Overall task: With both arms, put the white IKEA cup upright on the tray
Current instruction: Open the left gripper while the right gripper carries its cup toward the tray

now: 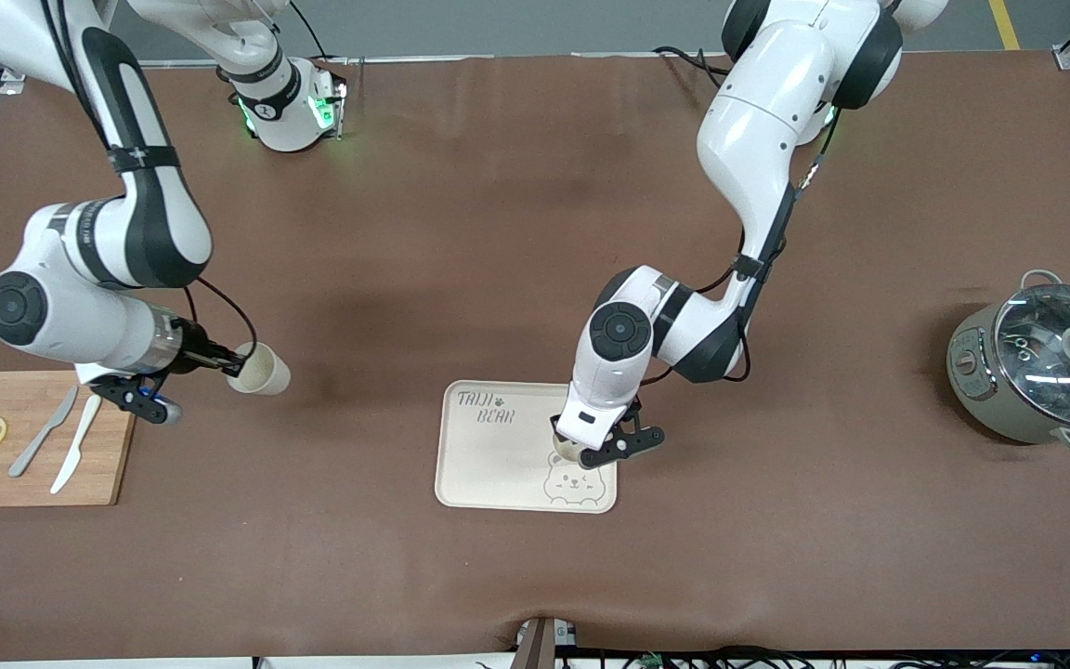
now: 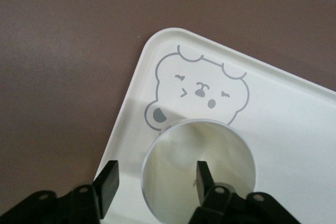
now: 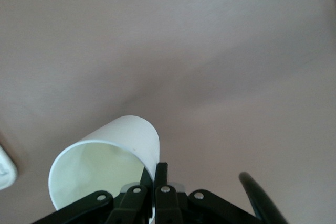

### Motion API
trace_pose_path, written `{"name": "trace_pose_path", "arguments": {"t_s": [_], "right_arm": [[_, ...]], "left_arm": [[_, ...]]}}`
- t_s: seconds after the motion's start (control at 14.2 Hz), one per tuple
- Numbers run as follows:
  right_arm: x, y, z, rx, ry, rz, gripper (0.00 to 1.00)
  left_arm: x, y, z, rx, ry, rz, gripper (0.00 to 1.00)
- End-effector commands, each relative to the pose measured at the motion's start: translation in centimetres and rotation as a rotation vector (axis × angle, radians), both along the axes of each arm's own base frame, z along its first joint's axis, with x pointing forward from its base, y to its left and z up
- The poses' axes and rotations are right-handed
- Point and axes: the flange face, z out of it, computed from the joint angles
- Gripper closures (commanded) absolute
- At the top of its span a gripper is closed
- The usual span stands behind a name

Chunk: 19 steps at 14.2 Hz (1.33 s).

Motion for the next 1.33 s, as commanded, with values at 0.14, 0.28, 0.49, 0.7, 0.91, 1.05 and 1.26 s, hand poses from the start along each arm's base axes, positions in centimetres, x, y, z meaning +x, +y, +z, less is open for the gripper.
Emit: {"name": "trace_pose_path", "arguments": {"t_s": [0.14,0.28,0.49,0.7,0.91,1.05,1.26], "right_arm": [[2.4,6.1,0.8,0.049,0.001,-0.143,1.00],[3.2,9.1,0.7,0.040,-0.001,-0.198,1.00],[4.1,13.4,-0.4,0.027,0.005,-0.263,1.00],[5.0,16.9,-1.3,0.022,0.001,-0.326,1.00],[5.8,20.4,-2.4,0.027,-0.017,-0.375,1.00],[5.6,22.7,-3.5,0.041,-0.053,-0.390,1.00],[5.6,24.4,-4.6,0.055,-0.084,-0.432,1.00]], "left_arm": [[0.0,-0.1,2.3,0.001,0.019,0.049,0.00],[-0.4,0.3,4.7,0.029,0.057,0.051,0.00],[-1.3,1.0,9.5,0.058,0.103,0.058,0.00],[-2.1,2.9,17.0,0.061,0.114,0.069,0.00],[-2.6,5.5,22.2,0.068,0.124,0.004,0.00],[-2.5,8.0,24.3,0.090,0.144,-0.042,0.00],[-2.1,12.0,26.7,0.122,0.177,-0.157,0.00]]}}
